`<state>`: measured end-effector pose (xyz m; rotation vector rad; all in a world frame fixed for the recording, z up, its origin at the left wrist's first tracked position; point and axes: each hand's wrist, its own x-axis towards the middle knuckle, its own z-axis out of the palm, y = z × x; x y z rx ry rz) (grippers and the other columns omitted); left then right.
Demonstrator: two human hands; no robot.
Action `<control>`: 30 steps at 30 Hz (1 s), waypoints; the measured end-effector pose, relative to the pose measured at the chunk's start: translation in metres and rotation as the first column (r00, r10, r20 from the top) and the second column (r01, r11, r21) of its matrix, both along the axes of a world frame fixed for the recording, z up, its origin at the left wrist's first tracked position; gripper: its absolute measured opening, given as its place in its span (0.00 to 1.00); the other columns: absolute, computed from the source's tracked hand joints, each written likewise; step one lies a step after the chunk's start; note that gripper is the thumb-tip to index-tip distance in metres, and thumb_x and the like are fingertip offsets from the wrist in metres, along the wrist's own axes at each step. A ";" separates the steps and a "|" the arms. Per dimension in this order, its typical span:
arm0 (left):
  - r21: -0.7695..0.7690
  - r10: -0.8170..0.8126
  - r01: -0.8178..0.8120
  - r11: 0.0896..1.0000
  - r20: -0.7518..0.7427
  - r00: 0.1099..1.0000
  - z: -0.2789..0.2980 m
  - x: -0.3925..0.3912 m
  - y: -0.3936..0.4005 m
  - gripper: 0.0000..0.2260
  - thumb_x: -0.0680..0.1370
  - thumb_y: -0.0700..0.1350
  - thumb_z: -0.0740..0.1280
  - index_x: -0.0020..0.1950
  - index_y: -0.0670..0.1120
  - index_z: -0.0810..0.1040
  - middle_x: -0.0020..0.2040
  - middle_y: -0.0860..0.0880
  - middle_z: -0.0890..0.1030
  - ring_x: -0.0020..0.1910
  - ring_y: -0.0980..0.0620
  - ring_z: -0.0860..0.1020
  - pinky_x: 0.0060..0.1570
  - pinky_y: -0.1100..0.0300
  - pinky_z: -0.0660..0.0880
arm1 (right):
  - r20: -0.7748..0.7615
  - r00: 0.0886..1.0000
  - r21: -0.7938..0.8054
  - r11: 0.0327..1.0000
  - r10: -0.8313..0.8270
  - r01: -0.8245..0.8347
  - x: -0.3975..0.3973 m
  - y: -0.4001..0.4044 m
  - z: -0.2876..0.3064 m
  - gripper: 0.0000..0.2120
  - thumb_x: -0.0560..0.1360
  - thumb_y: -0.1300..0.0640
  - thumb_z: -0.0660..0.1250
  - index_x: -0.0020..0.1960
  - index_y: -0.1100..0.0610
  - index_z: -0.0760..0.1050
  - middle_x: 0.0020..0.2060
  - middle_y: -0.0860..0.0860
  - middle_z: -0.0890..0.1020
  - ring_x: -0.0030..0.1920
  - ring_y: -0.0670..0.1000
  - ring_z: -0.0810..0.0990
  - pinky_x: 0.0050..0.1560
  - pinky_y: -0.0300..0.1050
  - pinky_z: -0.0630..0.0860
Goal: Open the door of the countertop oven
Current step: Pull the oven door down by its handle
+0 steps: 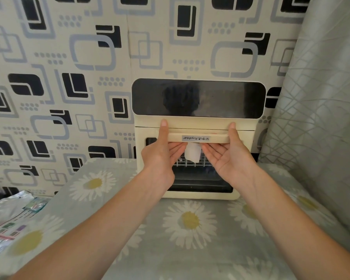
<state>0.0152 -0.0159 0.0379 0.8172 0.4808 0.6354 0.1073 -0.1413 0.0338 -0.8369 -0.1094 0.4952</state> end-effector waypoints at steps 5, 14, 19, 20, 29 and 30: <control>-0.003 0.005 -0.005 1.000 -0.007 1.000 0.002 -0.001 -0.001 0.17 0.76 0.59 0.74 0.49 0.44 0.84 0.36 0.46 0.90 0.34 0.53 0.89 0.31 0.64 0.85 | -0.007 1.000 -0.012 1.000 -0.013 0.013 -0.002 0.000 0.000 0.25 0.73 0.41 0.69 0.57 0.61 0.77 0.42 0.60 0.88 0.43 0.57 0.88 0.40 0.49 0.85; -0.027 -0.001 0.002 1.000 0.006 1.000 0.000 -0.008 -0.002 0.15 0.76 0.55 0.76 0.49 0.44 0.83 0.37 0.45 0.90 0.34 0.51 0.89 0.33 0.60 0.86 | -0.030 0.999 -0.047 0.998 -0.035 0.034 -0.008 -0.004 0.000 0.23 0.72 0.43 0.71 0.57 0.60 0.77 0.40 0.60 0.88 0.41 0.57 0.88 0.36 0.49 0.84; -0.023 -0.016 0.016 1.000 0.011 1.000 -0.004 -0.012 -0.004 0.17 0.75 0.57 0.76 0.50 0.43 0.85 0.37 0.45 0.90 0.36 0.51 0.89 0.31 0.63 0.85 | -0.018 0.999 -0.047 0.998 -0.045 0.044 -0.013 -0.007 -0.003 0.22 0.73 0.43 0.71 0.57 0.59 0.77 0.41 0.59 0.88 0.42 0.57 0.88 0.37 0.50 0.84; -0.022 -0.017 0.017 1.000 0.008 1.000 -0.004 -0.013 -0.004 0.17 0.75 0.58 0.76 0.50 0.44 0.85 0.37 0.45 0.90 0.36 0.51 0.89 0.31 0.63 0.85 | -0.016 0.999 -0.049 0.998 -0.044 0.043 -0.014 -0.008 -0.003 0.22 0.73 0.43 0.70 0.57 0.59 0.77 0.41 0.59 0.88 0.42 0.57 0.88 0.37 0.50 0.84; -0.026 -0.032 0.032 0.999 -0.004 0.999 -0.007 -0.022 -0.008 0.17 0.74 0.59 0.76 0.48 0.45 0.85 0.36 0.46 0.90 0.36 0.52 0.89 0.31 0.64 0.84 | 0.002 0.999 -0.049 0.998 -0.050 0.050 -0.023 -0.013 -0.005 0.22 0.74 0.43 0.69 0.58 0.60 0.77 0.41 0.59 0.88 0.41 0.55 0.88 0.35 0.47 0.84; -0.026 -0.032 0.032 0.999 -0.002 0.999 -0.007 -0.022 -0.009 0.17 0.74 0.59 0.76 0.48 0.45 0.85 0.36 0.46 0.90 0.36 0.52 0.89 0.31 0.64 0.84 | 0.005 0.999 -0.048 0.997 -0.052 0.052 -0.024 -0.013 -0.005 0.22 0.74 0.43 0.69 0.58 0.60 0.77 0.41 0.59 0.88 0.41 0.55 0.88 0.35 0.46 0.84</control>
